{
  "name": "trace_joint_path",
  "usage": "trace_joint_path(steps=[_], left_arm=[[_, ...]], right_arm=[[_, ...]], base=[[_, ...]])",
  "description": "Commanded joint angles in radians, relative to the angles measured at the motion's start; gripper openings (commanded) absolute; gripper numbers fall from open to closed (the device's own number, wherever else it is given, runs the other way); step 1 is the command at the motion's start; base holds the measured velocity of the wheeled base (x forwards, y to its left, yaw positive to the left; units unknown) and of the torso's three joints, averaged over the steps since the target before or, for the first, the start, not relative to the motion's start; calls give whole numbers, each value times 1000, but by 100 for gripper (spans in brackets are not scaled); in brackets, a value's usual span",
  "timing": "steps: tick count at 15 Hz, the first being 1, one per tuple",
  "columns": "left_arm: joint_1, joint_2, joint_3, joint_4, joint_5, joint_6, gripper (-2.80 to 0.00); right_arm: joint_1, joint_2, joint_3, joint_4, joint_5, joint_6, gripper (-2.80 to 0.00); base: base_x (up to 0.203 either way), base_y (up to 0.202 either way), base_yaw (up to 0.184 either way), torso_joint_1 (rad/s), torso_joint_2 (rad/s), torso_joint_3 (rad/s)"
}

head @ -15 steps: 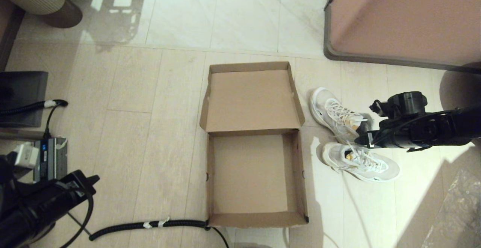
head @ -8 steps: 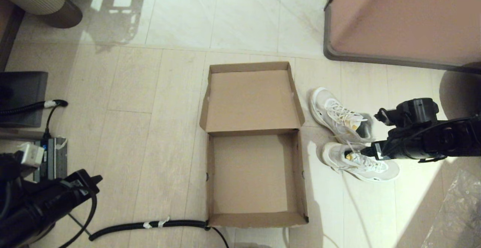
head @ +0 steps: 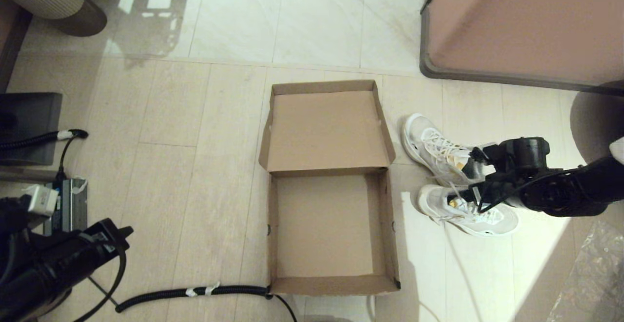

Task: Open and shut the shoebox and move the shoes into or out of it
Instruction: Put the shoes into the shoe box

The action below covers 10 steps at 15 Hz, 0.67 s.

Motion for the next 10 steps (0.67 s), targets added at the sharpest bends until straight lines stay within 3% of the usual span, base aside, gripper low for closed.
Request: trace_joint_path(steps=[1,5,10], left_arm=[[1,3,0,-4,0,-3,-280],[6,16,-2,-4,0,-4,-280],[8,25,-5,-5,0,-4,-280]], right_arm=[[3,104,-60,-33,-12,-28,0],[42,133,-139,-35,-14,-48,0],[75,109,-137,-36,-13,-46,0]], base=[[0,0,0,0,0,0],[0,0,0,0,0,0],[0,0,0,0,0,0]])
